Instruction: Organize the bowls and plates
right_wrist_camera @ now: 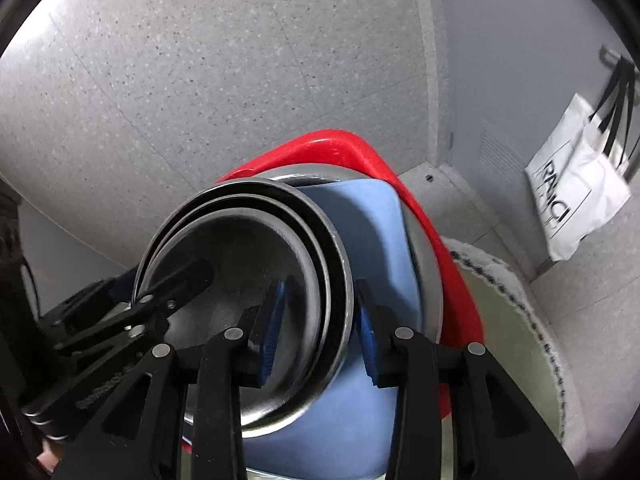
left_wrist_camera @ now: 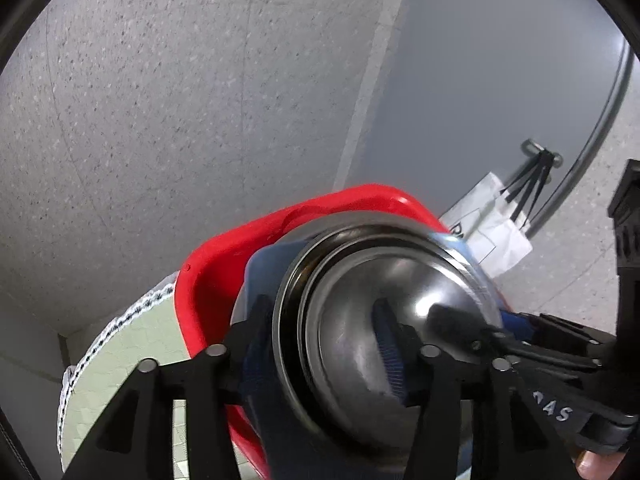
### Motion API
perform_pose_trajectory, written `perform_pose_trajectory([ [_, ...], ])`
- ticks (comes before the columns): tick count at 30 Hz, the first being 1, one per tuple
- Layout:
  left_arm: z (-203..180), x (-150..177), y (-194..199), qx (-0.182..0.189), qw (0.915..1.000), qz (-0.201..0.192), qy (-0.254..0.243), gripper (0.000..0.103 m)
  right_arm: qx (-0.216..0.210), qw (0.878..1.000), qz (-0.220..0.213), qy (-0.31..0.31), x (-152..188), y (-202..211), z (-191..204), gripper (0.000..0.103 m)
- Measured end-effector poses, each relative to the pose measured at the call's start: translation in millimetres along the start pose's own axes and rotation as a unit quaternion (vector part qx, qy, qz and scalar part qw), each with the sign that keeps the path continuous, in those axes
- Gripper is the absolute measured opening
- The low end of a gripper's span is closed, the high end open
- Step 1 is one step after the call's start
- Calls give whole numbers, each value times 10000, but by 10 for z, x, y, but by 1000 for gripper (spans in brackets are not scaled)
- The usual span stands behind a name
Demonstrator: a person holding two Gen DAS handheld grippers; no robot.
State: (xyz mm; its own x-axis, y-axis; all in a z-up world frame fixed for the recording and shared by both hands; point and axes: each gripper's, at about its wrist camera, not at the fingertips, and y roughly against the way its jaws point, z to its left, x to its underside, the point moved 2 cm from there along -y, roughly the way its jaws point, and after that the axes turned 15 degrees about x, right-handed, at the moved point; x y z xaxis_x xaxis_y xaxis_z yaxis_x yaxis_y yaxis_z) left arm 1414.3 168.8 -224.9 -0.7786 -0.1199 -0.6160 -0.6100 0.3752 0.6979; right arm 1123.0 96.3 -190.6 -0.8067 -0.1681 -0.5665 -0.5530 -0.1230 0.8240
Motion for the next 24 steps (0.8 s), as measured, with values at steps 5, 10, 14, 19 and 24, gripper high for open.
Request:
perform_pose_trajectory([
  [5,-19,91,236,23,9992,-361,162,83,-10,9998,-108,-160,28,156,-42,57],
  [10,-108,301,628,-51,9977,-670,106,89,204,9984,-457,-266,183,572,-78,80],
  [14,-258,577,1111,-44,9954,-938,-185,89,180,9948,-920,-387,416,1038,-106,93],
  [19,-590,1160,1972,-209,9845,-1528,-833,96,355,9750,-2113,-585,1059,2030,-121,103],
  [24,-1021,1828,2697,-185,9710,-2024,-1262,101,529,9466,-3092,-745,1869,2936,-151,103],
])
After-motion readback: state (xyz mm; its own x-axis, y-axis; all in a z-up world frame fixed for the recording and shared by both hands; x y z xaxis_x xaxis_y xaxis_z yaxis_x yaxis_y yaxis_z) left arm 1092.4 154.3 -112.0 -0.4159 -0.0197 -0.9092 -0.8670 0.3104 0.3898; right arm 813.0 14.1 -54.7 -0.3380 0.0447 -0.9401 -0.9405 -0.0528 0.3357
